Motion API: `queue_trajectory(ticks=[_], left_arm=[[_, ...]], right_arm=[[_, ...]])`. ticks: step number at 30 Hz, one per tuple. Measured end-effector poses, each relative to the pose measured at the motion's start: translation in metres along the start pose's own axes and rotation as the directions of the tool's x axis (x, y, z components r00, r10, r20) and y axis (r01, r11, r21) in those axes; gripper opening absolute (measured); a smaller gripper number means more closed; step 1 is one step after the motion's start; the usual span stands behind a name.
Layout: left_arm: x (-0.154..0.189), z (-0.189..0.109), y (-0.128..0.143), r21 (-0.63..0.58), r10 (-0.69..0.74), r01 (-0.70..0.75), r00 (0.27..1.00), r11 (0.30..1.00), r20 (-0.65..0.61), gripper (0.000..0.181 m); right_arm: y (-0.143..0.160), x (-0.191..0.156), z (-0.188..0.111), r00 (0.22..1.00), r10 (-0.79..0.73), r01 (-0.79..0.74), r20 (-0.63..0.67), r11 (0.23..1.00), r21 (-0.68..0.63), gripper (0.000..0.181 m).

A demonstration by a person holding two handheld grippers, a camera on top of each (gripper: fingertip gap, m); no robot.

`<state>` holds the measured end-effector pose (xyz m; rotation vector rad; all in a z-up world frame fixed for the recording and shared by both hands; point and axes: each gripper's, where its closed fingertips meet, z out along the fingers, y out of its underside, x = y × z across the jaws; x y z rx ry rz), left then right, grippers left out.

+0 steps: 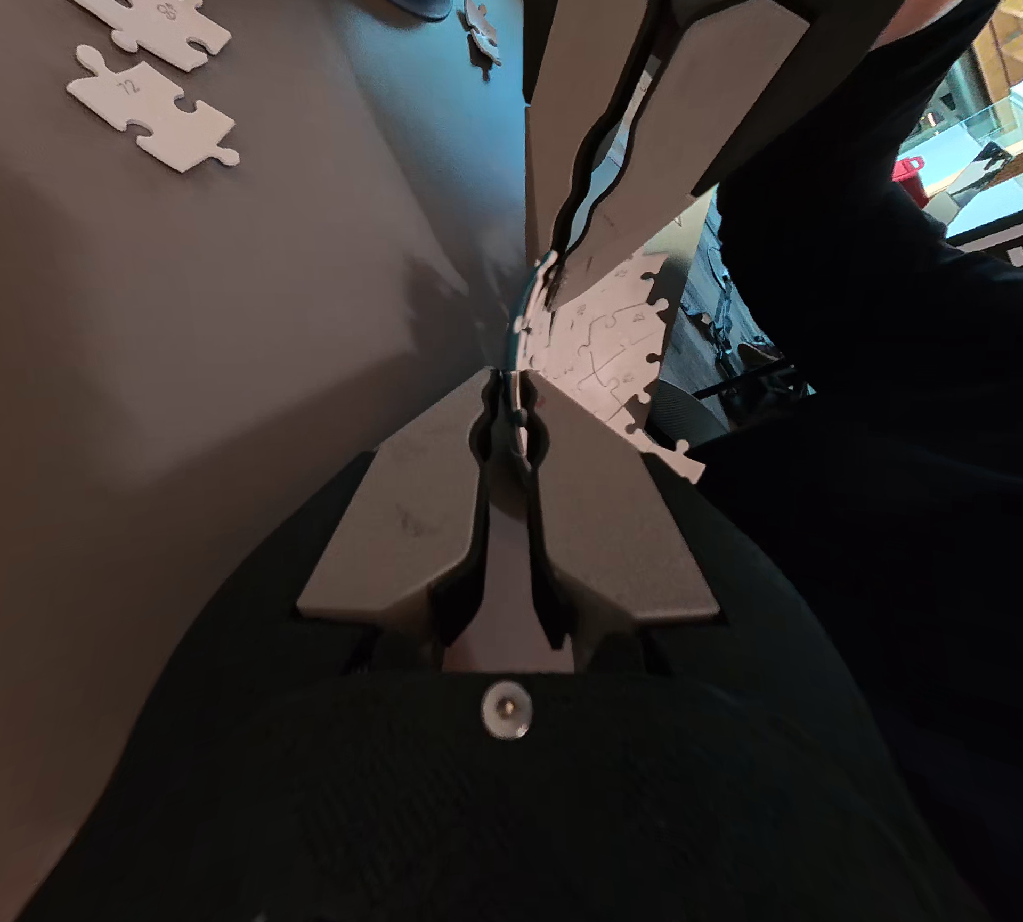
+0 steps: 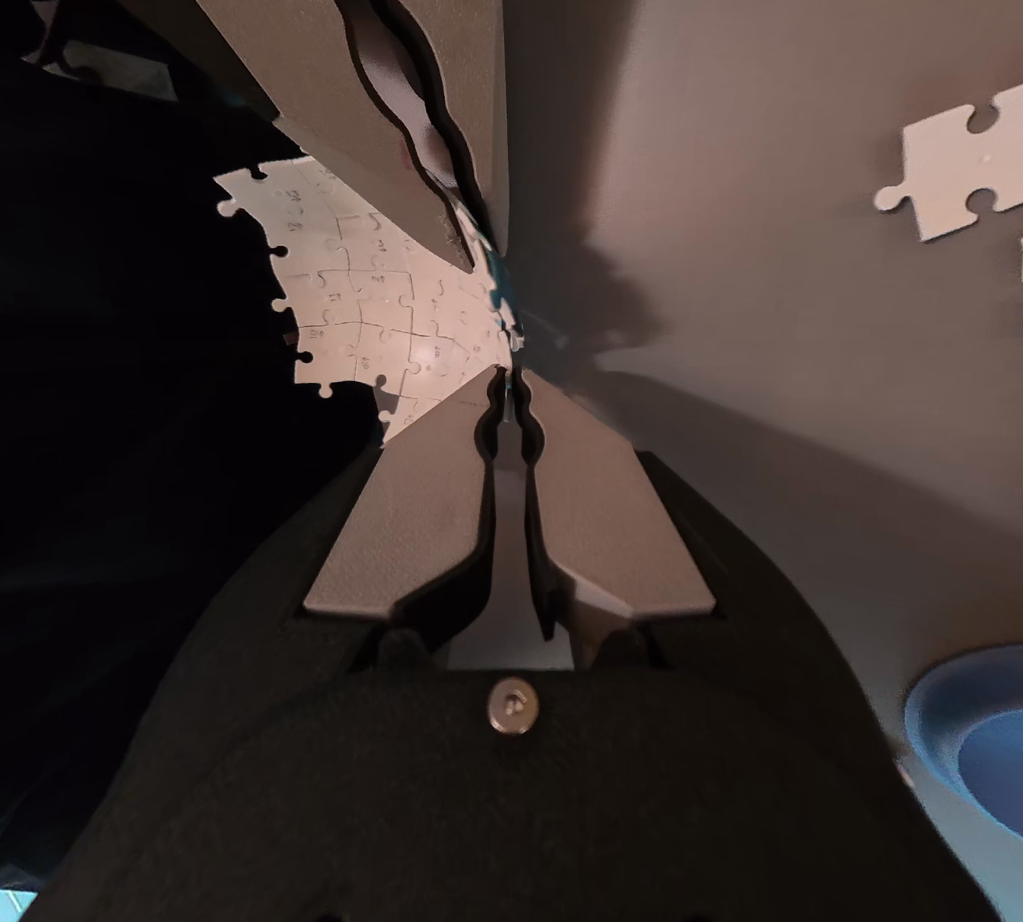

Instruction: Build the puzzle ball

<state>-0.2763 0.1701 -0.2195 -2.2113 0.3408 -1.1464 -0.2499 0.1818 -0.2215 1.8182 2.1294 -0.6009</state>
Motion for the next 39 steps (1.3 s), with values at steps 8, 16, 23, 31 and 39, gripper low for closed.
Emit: queue_trajectory(ticks=[8,16,23,31,39], left_arm=[[0.008,-0.006,-0.007,0.045,0.039,-0.039,0.999,0.998,0.001,0.008],[0.010,-0.005,-0.015,-0.049,0.063,-0.068,0.993,0.996,-0.099,0.035],[0.009,0.013,0.000,-0.236,0.092,-0.123,0.986,0.964,-0.138,0.018],[0.004,0.011,0.002,-0.184,0.105,-0.108,0.994,0.977,-0.026,0.000],[0.010,0.001,-0.004,-0.011,0.001,-0.001,1.000,1.000,-0.028,0.006]], right_arm=[[-0.001,-0.004,-0.002,1.000,0.014,-0.014,-0.013,1.000,-0.007,0.000],[-0.002,-0.005,0.000,0.999,0.019,-0.019,-0.027,1.000,0.005,0.000],[0.000,-0.006,0.002,1.000,0.020,-0.020,-0.023,1.000,0.006,0.000],[0.002,-0.009,0.001,1.000,0.018,-0.018,-0.009,1.000,0.019,0.000],[-0.003,-0.013,-0.001,0.998,0.010,-0.012,-0.065,0.999,-0.038,0.000]])
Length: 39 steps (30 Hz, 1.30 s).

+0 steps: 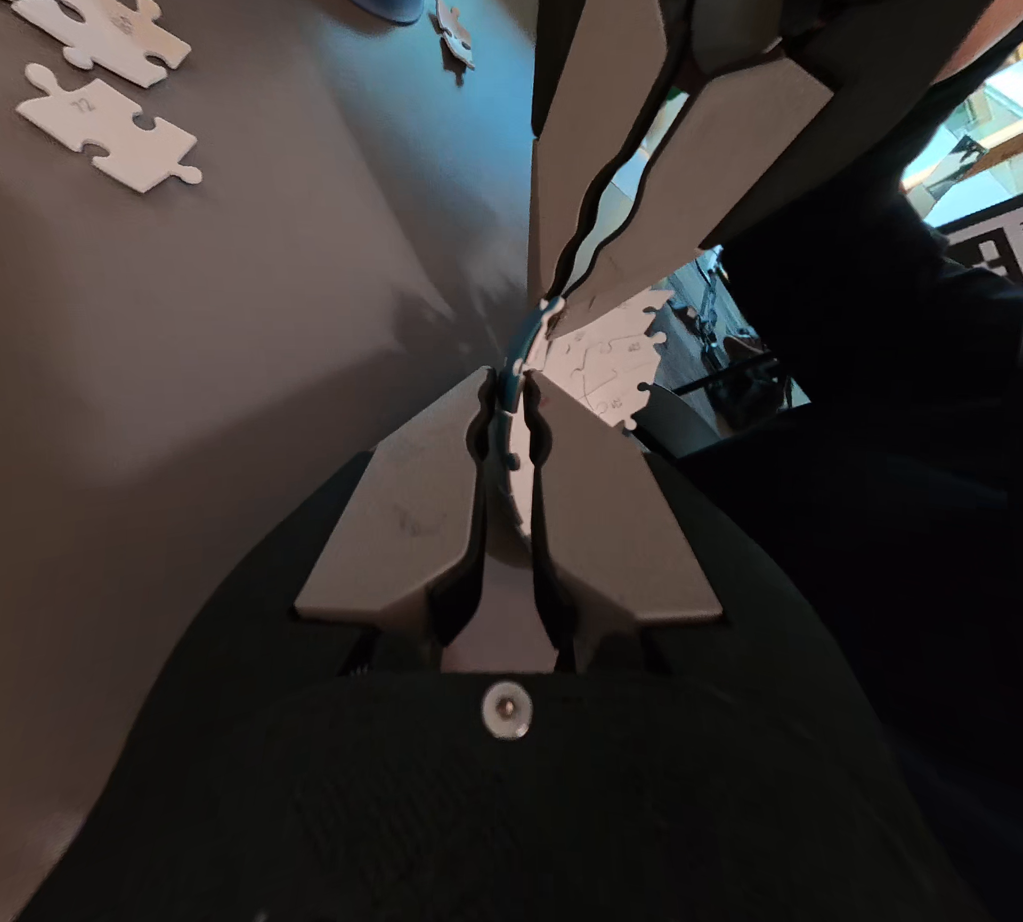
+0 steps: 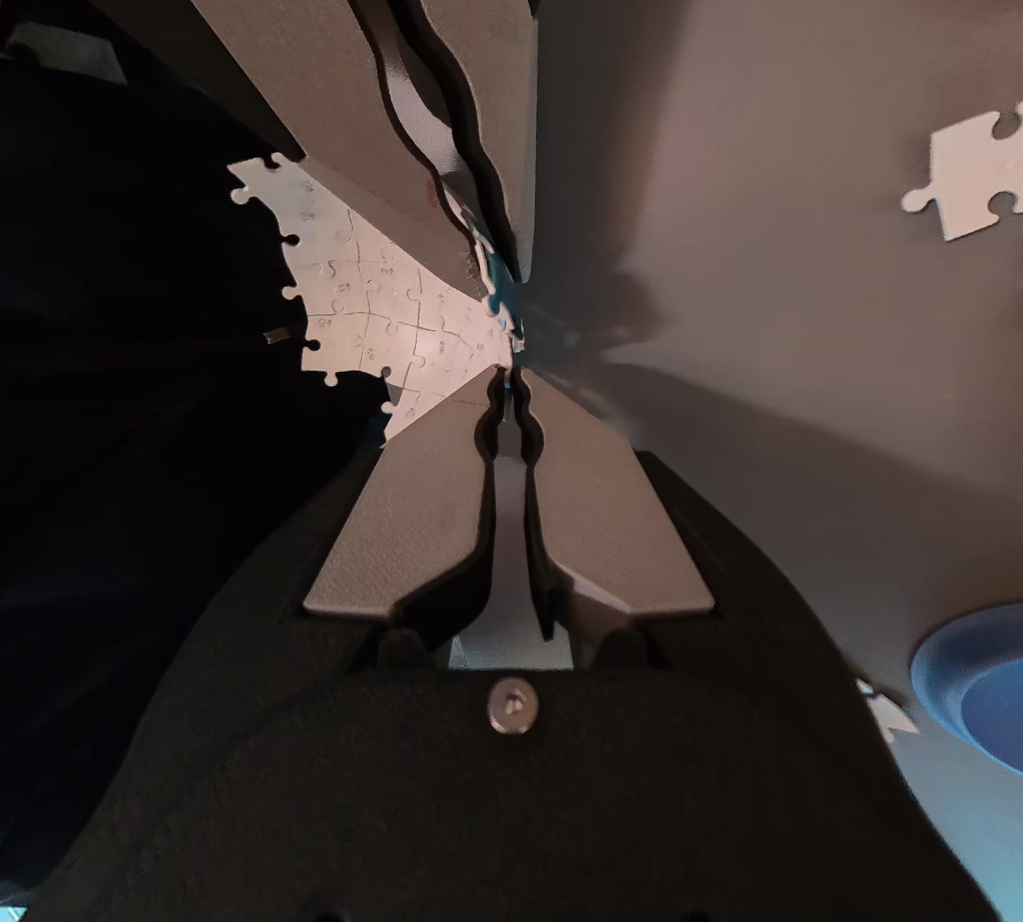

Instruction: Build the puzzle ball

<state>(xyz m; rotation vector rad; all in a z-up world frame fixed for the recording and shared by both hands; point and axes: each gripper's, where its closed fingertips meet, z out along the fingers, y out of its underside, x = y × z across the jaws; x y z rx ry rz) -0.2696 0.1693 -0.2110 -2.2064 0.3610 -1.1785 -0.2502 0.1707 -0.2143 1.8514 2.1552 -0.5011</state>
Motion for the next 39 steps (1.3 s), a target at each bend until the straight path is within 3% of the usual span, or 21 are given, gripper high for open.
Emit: queue_trajectory(ticks=[5,11,21,34,39], left_arm=[[-0.006,-0.008,-0.005,0.083,0.029,-0.034,0.998,0.996,0.060,0.004],[-0.016,-0.020,-0.029,0.188,0.068,-0.092,0.989,0.978,0.128,0.004],[-0.035,-0.030,-0.069,0.191,0.226,-0.305,0.910,0.933,0.347,0.004],[-0.046,-0.028,-0.080,0.231,0.199,-0.298,0.906,0.926,0.373,0.005],[-0.050,-0.036,-0.077,0.265,0.164,-0.279,0.908,0.923,0.384,0.007]], right_arm=[[-0.007,0.000,-0.006,0.999,0.002,-0.004,-0.053,1.000,-0.031,0.000],[-0.023,0.014,-0.020,0.985,0.010,-0.013,-0.170,1.000,-0.017,0.000],[-0.038,0.043,-0.047,0.907,0.032,-0.005,-0.419,0.998,0.066,0.000],[-0.036,0.057,-0.069,0.882,0.144,-0.107,-0.449,0.989,0.105,0.000],[-0.045,0.049,-0.088,0.859,0.160,-0.075,-0.486,0.979,0.190,0.000]])
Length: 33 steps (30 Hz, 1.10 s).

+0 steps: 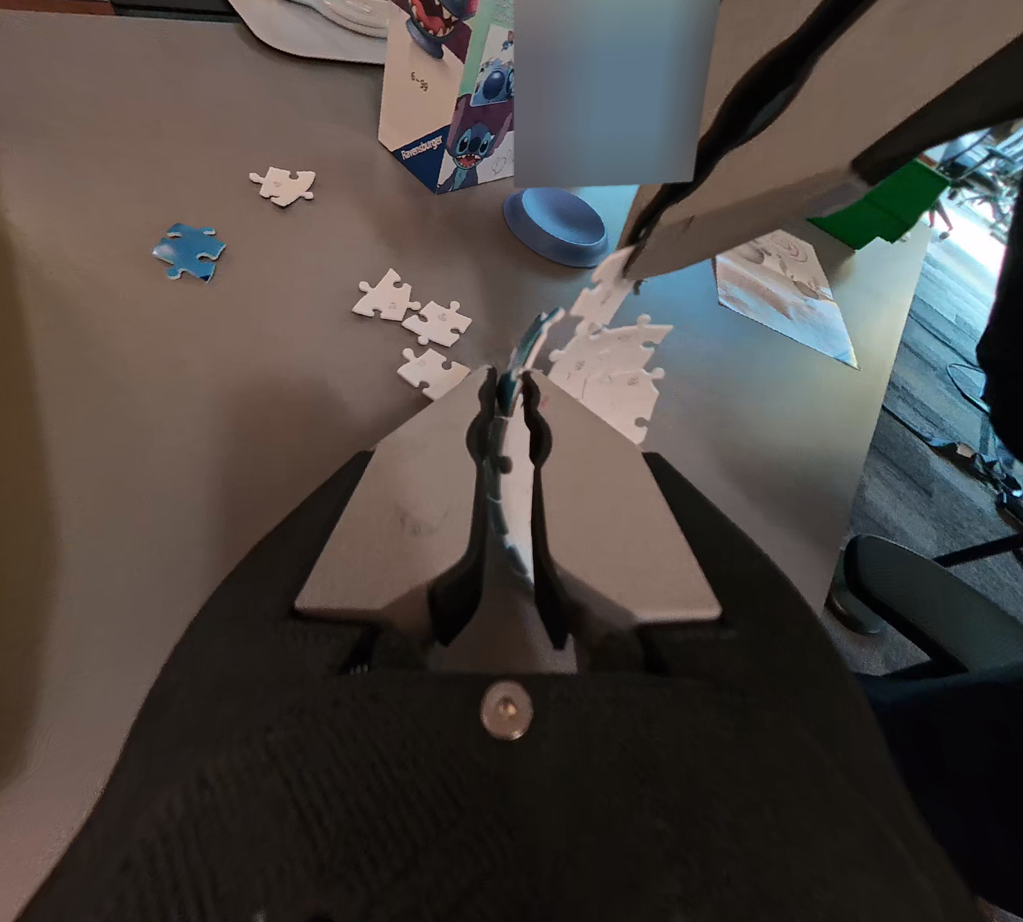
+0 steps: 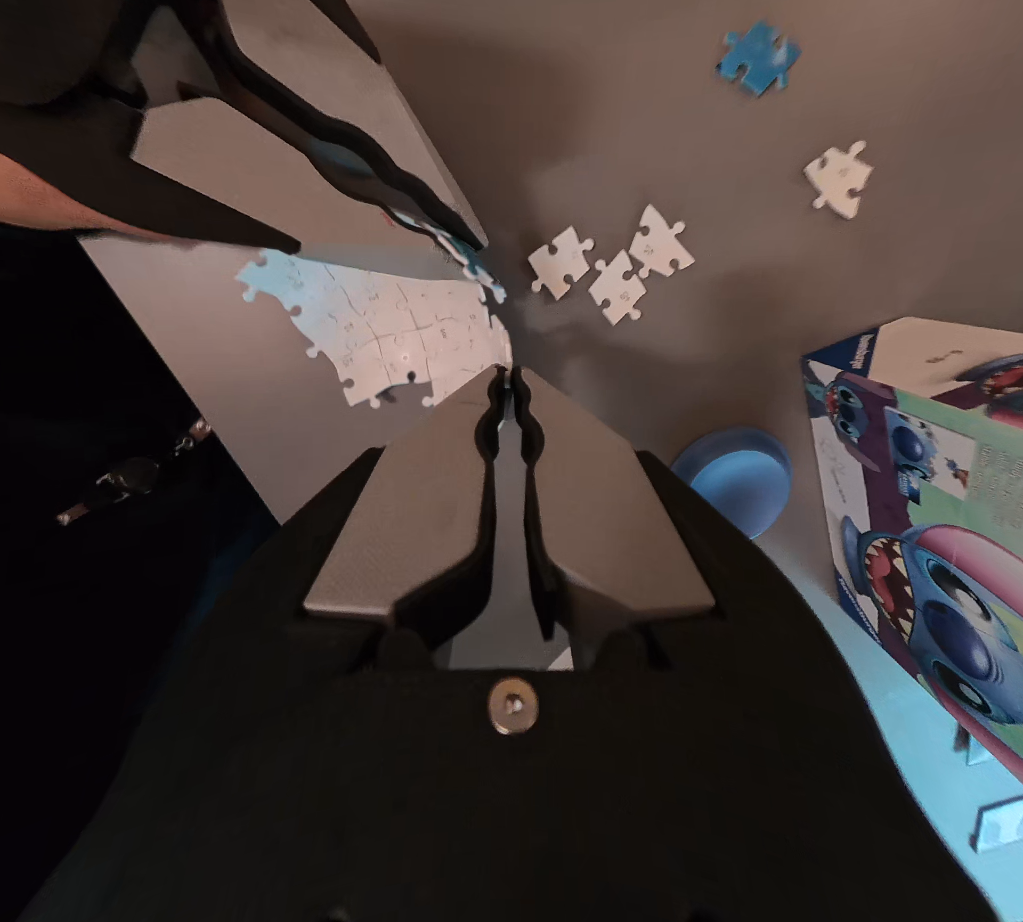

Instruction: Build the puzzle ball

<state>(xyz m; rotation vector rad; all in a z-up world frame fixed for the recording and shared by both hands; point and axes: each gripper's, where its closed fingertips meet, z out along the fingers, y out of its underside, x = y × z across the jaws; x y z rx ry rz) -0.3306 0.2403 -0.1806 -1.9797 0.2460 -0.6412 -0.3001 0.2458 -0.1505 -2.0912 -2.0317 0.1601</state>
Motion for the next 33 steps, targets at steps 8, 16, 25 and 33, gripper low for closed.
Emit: queue_trajectory(ticks=[8,16,25,33], left_arm=[[-0.004,-0.013,0.003,0.053,-0.030,0.030,1.000,0.998,0.003,0.008],[-0.001,-0.009,0.006,0.081,-0.032,0.034,0.999,0.996,-0.024,0.012],[0.002,-0.014,-0.001,0.134,-0.031,0.039,0.998,0.990,-0.060,0.011],[0.000,-0.020,-0.005,0.177,-0.073,0.089,0.993,0.980,-0.096,0.014]], right_arm=[[-0.016,-0.003,-0.019,1.000,-0.003,0.011,-0.024,0.944,0.330,0.000],[-0.011,0.016,-0.039,0.994,0.011,-0.091,0.113,0.667,0.739,0.000],[0.019,0.034,-0.008,0.987,-0.009,-0.126,0.158,0.563,0.817,0.000],[0.025,0.047,0.012,0.980,0.068,-0.192,0.187,0.578,0.793,0.000]])
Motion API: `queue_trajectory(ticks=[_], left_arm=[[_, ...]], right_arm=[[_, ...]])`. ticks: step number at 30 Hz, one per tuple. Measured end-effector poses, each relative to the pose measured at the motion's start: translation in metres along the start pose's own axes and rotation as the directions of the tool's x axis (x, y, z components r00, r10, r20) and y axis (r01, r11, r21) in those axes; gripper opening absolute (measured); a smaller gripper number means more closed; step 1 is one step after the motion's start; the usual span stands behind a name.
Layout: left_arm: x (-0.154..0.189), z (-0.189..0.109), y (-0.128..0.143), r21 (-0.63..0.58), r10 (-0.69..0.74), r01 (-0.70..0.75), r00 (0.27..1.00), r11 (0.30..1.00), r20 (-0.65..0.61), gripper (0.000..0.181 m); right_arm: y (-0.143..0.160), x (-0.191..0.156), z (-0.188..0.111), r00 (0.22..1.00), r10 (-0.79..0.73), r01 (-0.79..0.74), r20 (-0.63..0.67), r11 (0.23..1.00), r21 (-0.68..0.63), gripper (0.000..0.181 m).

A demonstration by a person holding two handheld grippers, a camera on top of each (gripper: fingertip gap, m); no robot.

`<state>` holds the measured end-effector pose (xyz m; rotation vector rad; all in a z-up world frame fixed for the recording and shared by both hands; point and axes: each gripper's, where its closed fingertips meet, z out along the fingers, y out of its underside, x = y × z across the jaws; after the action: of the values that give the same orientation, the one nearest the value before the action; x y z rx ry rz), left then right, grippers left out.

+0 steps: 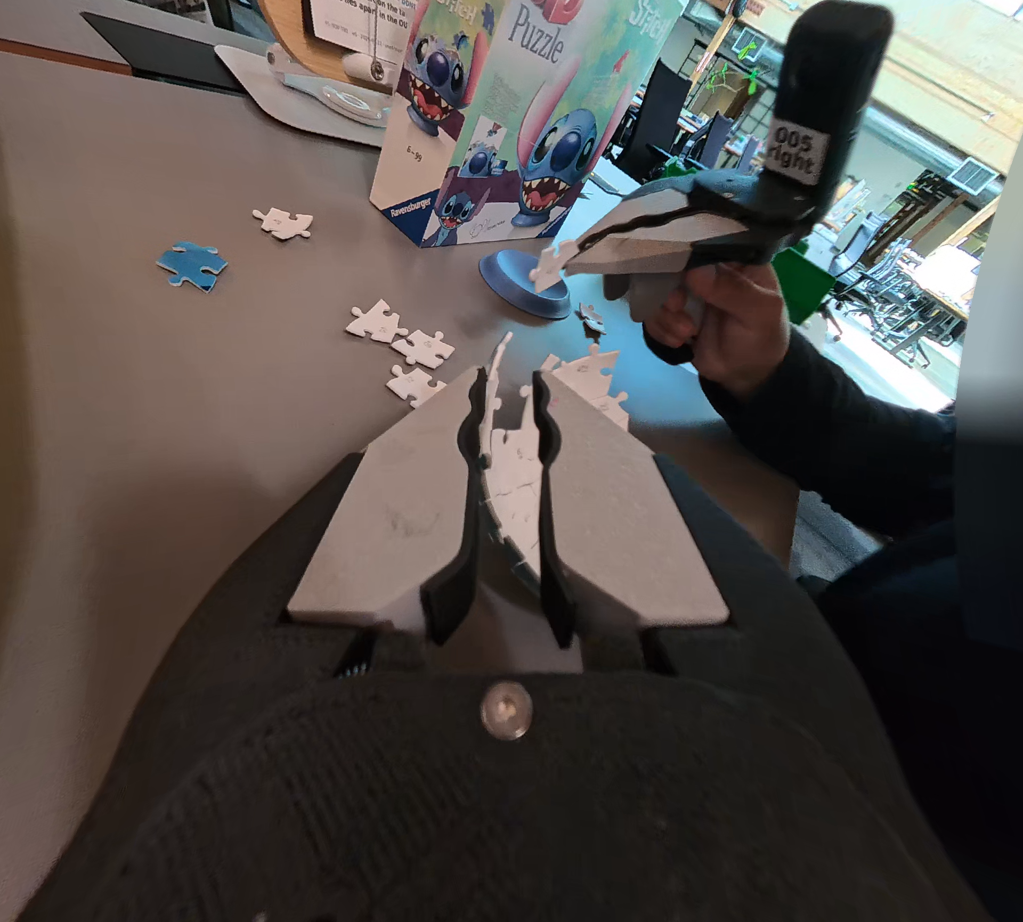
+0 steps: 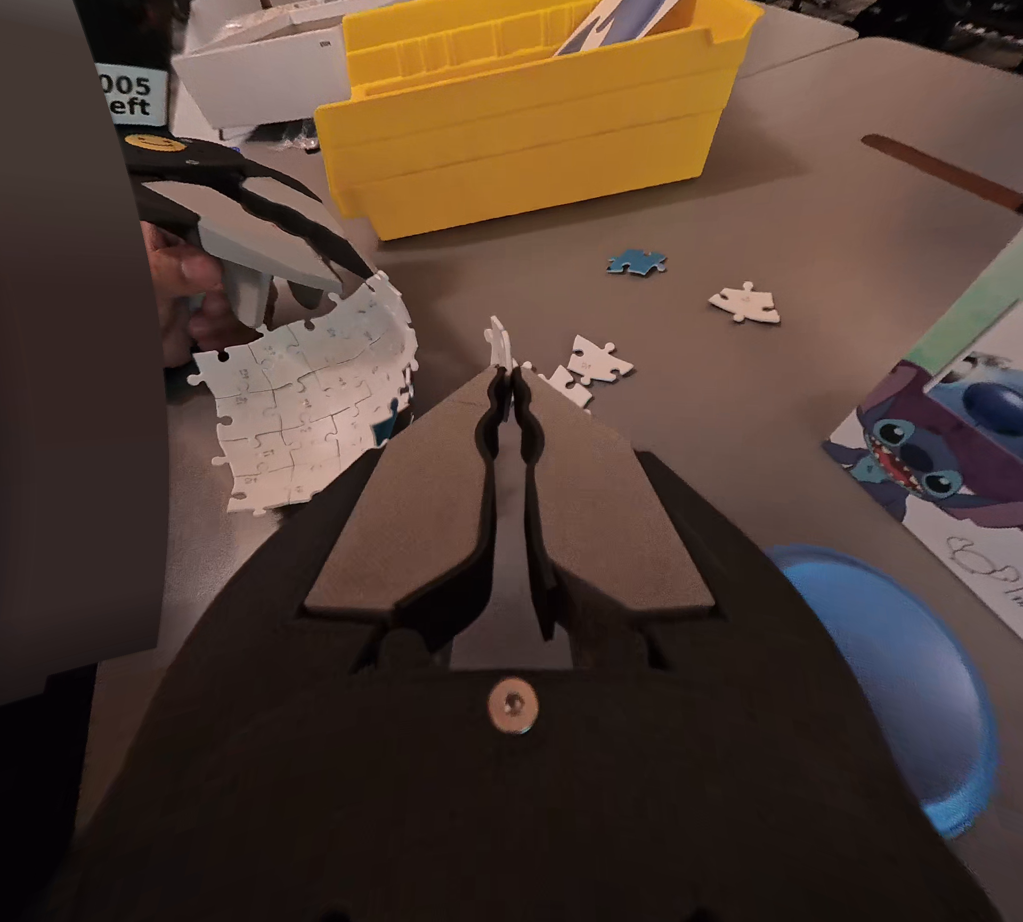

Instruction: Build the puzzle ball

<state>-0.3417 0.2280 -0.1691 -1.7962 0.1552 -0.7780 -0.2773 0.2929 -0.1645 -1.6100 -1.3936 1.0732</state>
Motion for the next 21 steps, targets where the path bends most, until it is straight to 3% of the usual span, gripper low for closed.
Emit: queue_trajectory(ticks=[4,9,14,21], left_arm=[[-0.002,0.000,-0.005,0.029,-0.024,0.025,0.999,0.999,-0.023,0.015],[-0.013,-0.001,-0.010,0.064,-0.097,0.098,0.995,0.993,-0.013,0.012],[-0.012,0.003,-0.006,0.030,-0.092,0.092,0.996,0.995,-0.015,0.010],[-0.013,0.002,-0.008,0.041,-0.109,0.110,0.994,0.993,-0.021,0.013]], right_arm=[[0.004,0.005,0.007,0.997,0.054,-0.056,0.060,0.998,0.025,0.000],[0.005,0.015,0.014,0.999,0.004,-0.006,0.039,0.998,0.056,0.000],[0.017,0.021,0.017,0.990,0.115,-0.117,0.076,0.993,0.027,0.000],[0.017,0.009,0.017,0.988,0.113,-0.116,0.109,0.993,0.018,0.000]])
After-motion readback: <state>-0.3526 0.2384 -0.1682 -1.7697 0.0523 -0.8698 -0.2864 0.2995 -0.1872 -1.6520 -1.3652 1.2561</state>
